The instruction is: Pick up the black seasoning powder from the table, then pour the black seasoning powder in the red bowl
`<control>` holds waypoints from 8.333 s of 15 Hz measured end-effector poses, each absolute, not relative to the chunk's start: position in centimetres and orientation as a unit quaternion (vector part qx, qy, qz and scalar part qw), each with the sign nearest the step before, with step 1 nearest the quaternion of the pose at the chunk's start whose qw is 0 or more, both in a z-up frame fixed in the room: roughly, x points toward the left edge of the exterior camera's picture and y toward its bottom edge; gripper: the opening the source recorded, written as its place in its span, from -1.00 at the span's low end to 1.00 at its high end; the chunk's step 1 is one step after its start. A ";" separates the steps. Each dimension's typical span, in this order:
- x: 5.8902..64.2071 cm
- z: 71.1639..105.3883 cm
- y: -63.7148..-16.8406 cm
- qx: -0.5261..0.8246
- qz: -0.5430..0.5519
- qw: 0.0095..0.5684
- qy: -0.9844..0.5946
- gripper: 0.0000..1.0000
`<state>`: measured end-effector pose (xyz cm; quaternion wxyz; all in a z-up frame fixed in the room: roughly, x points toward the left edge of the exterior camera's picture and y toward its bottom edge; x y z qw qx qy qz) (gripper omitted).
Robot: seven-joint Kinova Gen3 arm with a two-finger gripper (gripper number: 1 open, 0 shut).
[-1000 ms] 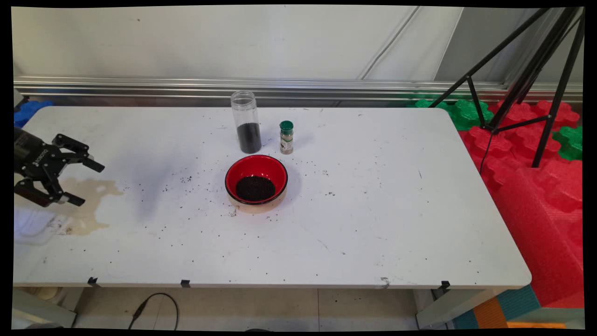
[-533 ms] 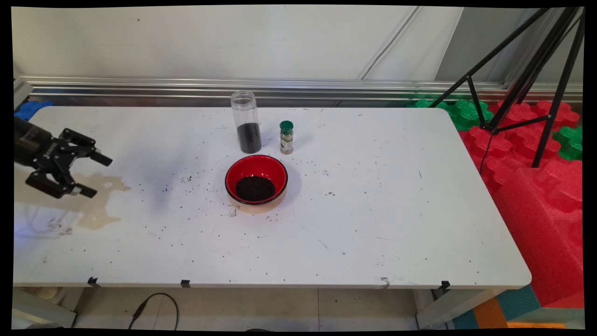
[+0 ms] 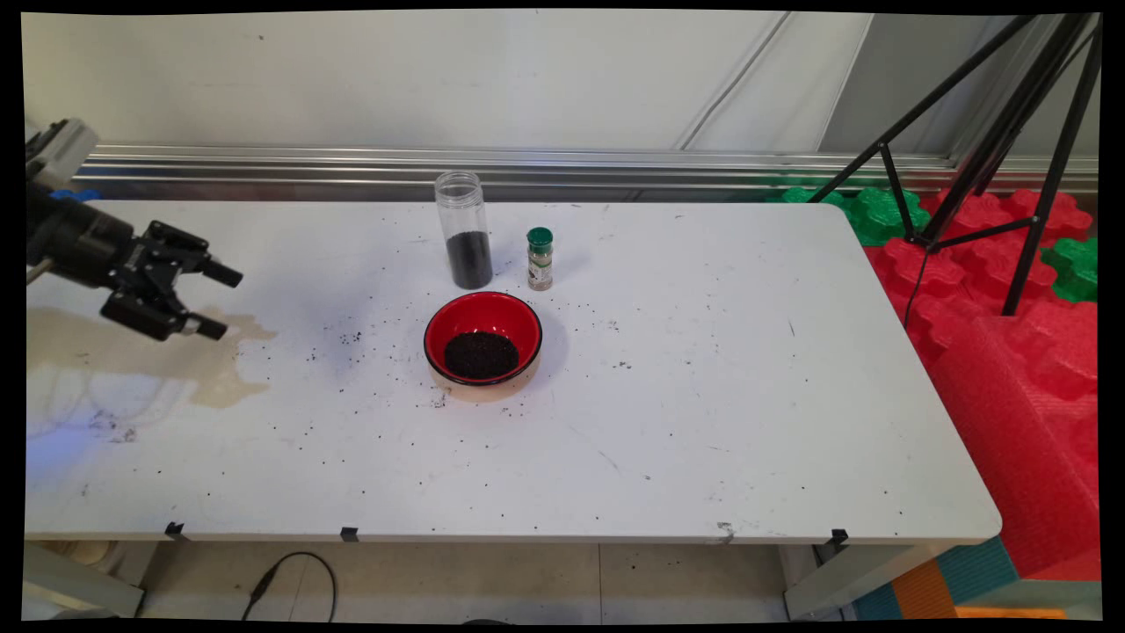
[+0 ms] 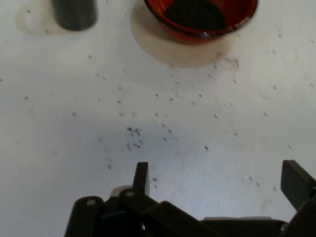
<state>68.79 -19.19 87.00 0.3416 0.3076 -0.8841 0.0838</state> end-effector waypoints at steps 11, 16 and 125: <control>65.6 86.7 -25.2 0.358 0.121 0.380 -0.844 1.00; 64.2 85.8 -28.5 0.353 0.146 0.403 -0.831 1.00; 53.7 75.3 -39.6 -0.101 0.434 0.358 -0.820 -1.00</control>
